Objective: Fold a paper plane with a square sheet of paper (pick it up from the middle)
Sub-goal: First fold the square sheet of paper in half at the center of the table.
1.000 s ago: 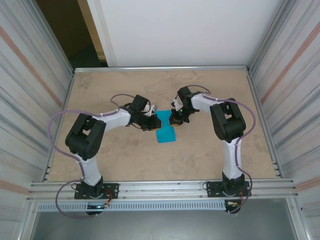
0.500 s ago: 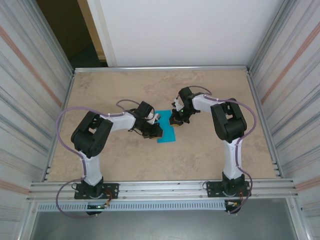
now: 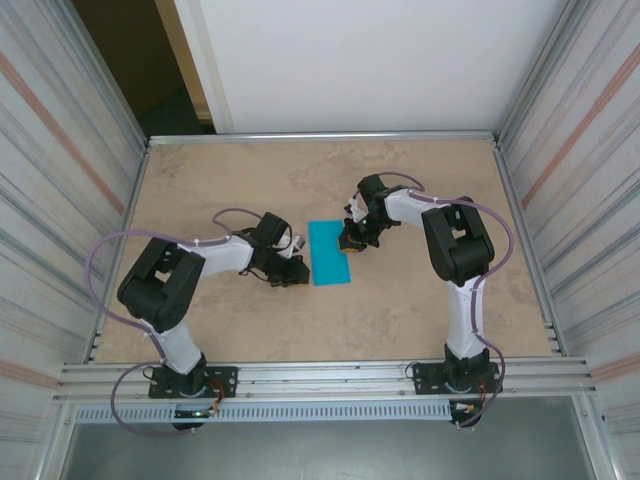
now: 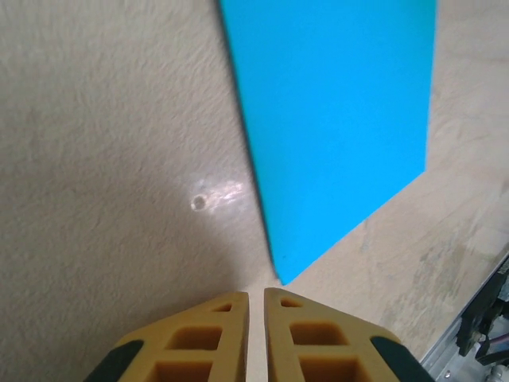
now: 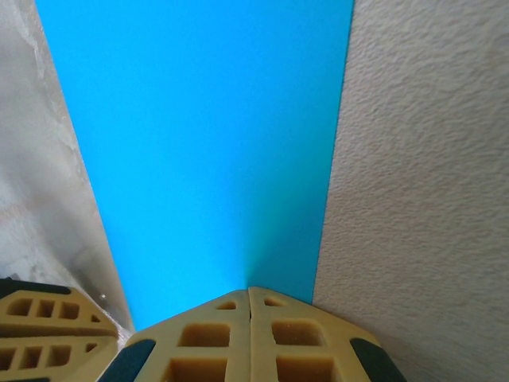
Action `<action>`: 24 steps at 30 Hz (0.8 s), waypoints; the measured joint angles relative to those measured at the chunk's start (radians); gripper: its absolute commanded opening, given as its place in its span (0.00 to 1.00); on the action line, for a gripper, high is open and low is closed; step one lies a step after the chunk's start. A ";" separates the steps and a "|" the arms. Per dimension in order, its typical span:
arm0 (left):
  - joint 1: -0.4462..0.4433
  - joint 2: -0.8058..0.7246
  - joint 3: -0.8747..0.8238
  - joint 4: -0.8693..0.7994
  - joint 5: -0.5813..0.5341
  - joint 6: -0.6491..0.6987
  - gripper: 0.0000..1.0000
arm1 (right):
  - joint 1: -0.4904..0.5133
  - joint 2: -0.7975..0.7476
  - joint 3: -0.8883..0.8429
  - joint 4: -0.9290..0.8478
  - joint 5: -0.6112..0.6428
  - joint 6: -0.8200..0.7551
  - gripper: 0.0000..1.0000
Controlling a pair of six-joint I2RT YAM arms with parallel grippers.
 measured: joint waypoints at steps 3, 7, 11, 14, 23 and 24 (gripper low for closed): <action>-0.012 -0.006 0.017 0.014 0.000 -0.023 0.13 | 0.000 0.000 0.000 0.000 0.000 0.001 0.02; -0.043 0.032 0.076 0.037 0.000 -0.048 0.13 | 0.000 0.000 -0.003 0.002 0.000 0.004 0.02; -0.065 0.077 0.100 0.052 0.000 -0.055 0.13 | 0.000 0.000 -0.006 0.006 0.000 0.008 0.02; -0.066 0.100 0.097 0.039 -0.005 -0.055 0.13 | -0.001 0.000 -0.008 0.009 -0.001 0.008 0.02; -0.058 0.007 -0.024 0.037 -0.047 -0.051 0.14 | -0.002 -0.016 -0.025 0.031 -0.005 0.025 0.03; -0.053 -0.006 -0.034 0.026 -0.050 -0.052 0.15 | -0.002 -0.018 -0.025 0.031 -0.004 0.027 0.04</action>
